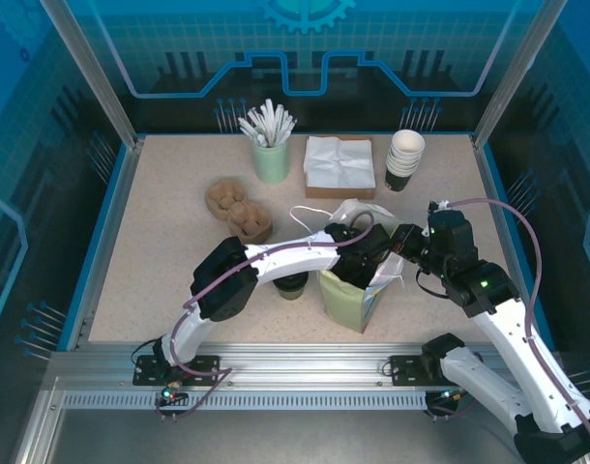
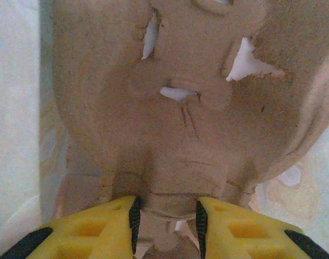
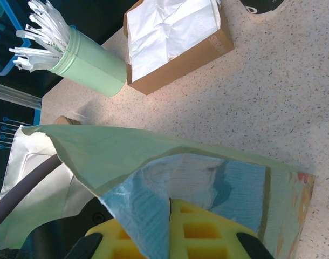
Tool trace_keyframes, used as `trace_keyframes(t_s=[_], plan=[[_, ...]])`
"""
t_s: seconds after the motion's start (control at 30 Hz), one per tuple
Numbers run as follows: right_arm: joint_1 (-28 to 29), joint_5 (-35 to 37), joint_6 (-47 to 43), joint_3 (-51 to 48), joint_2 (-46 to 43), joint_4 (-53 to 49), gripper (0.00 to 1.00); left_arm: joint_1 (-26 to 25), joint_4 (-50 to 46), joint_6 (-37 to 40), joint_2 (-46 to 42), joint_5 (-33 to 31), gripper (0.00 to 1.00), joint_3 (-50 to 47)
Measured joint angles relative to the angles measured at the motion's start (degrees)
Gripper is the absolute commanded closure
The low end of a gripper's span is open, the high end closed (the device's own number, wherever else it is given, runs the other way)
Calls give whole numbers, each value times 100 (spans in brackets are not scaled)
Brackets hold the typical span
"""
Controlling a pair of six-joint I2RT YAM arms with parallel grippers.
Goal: Pack the takeout coffee
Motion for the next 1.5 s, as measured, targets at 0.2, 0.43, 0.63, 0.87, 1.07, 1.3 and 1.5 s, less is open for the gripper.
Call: trace_keyframes(t_s=[0.2, 0.43, 0.63, 0.87, 1.07, 1.3, 1.5], plan=[[-7, -26, -22, -26, 7, 61, 100, 20, 7, 61, -17, 55, 65, -2], [-7, -138, -190, 11, 15, 186, 100, 20, 42, 151, -525, -26, 65, -203], [-103, -138, -238, 168, 140, 166, 100, -2, 146, 168, -1574, -286, 65, -278], [-133, -221, -365, 282, 256, 127, 100, -2, 302, 205, -2284, -529, 64, -313], [-216, -348, -584, 367, 304, 125, 100, -2, 610, 323, -2793, -575, 63, -621], [-435, -922, -1272, 356, 68, 376, 100, -2, 1156, 782, -4059, -579, 61, -1143], [-511, -1506, -1829, 105, -525, 813, 100, 0, 1587, 1270, -5248, -841, 59, -1628]])
